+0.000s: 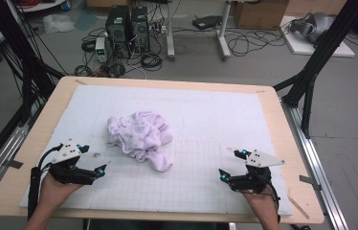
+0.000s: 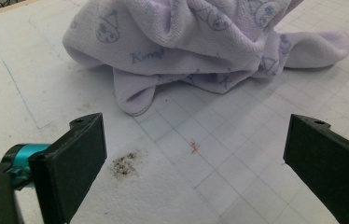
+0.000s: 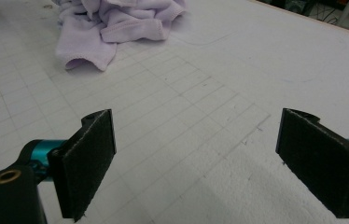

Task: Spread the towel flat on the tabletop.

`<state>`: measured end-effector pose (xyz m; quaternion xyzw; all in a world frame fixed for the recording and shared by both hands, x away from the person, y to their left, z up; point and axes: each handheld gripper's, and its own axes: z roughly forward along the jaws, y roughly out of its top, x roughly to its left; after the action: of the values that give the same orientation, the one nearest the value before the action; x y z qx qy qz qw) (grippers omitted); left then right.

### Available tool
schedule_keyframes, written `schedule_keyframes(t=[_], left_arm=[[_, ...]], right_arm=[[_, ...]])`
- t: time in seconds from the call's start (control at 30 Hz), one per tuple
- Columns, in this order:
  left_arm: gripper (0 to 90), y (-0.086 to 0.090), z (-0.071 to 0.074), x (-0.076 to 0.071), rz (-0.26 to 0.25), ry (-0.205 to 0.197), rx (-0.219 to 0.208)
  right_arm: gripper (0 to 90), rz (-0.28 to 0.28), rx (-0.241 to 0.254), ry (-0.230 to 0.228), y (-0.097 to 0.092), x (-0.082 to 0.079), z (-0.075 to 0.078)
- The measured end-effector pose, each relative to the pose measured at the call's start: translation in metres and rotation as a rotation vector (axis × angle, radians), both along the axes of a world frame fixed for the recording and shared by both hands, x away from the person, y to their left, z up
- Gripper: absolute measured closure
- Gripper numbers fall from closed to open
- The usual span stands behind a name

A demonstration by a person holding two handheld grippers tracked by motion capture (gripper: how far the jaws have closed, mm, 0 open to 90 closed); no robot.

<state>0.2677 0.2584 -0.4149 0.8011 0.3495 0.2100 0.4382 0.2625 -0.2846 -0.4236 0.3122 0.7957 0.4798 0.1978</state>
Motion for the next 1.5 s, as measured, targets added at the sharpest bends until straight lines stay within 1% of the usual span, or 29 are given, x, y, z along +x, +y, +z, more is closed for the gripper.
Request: schedule_keyframes(t=[0.03,0.07,0.1,0.17,0.2,0.33,0.73,0.8,0.83,0.9,0.97,1.17,1.27,1.3,1.33,1.43,1.5], left_arm=[[6.3,0.000,0.000,0.000,0.000,0.002,0.006],[6.3,0.000,0.000,0.001,0.006,0.002,0.001],[6.3,0.001,0.000,0.001,0.003,0.002,0.009],[6.3,0.001,0.000,0.001,0.002,0.004,0.009],[6.3,0.000,-0.001,0.001,0.005,0.003,0.003],[6.6,0.000,-0.001,0.000,0.002,0.003,0.012],[7.2,0.000,-0.001,-0.001,0.004,0.004,0.006],[7.3,0.000,-0.001,-0.001,0.003,0.005,0.006],[7.4,0.001,0.000,-0.001,-0.001,0.005,0.014],[7.5,0.000,0.000,-0.002,0.001,0.001,0.006],[7.8,0.001,0.000,-0.002,-0.004,0.001,0.013],[8.0,0.001,-0.001,-0.002,0.008,0.003,0.000],[8.2,0.000,-0.001,-0.002,0.008,0.004,0.002],[8.4,0.001,-0.001,-0.002,0.003,0.003,0.012],[8.4,0.001,-0.001,-0.003,0.004,0.004,0.012],[8.9,0.000,-0.001,-0.003,0.007,0.003,0.004],[9.0,0.000,-0.002,-0.003,-0.001,0.003,0.001]], right_arm=[[11.2,0.000,0.000,0.001,0.000,0.001,0.000],[11.2,0.003,-0.001,0.006,0.000,0.002,-0.001],[11.2,0.007,-0.004,0.009,0.000,0.003,-0.002],[11.2,0.006,-0.003,0.012,0.000,0.003,-0.002],[11.2,0.006,-0.003,0.012,0.000,0.003,-0.002],[11.2,0.004,-0.003,0.002,0.000,0.001,-0.001],[11.1,0.005,-0.001,0.003,0.000,0.000,-0.001],[11.2,0.007,-0.001,0.003,0.001,0.000,-0.002],[11.2,0.010,-0.003,0.007,0.001,-0.001,-0.002],[11.2,0.010,-0.003,0.005,0.001,-0.001,-0.002],[11.2,0.011,-0.002,0.000,0.002,-0.001,-0.001],[11.2,0.022,-0.003,0.006,0.004,-0.001,-0.001],[11.2,0.019,0.002,0.003,0.005,0.000,-0.001],[11.2,0.022,0.003,0.006,0.006,0.000,0.000],[11.2,0.025,0.001,0.000,0.007,0.001,0.001],[11.2,0.037,-0.003,-0.006,0.012,0.002,0.006],[11.2,0.047,-0.016,-0.013,0.015,0.004,0.010]])
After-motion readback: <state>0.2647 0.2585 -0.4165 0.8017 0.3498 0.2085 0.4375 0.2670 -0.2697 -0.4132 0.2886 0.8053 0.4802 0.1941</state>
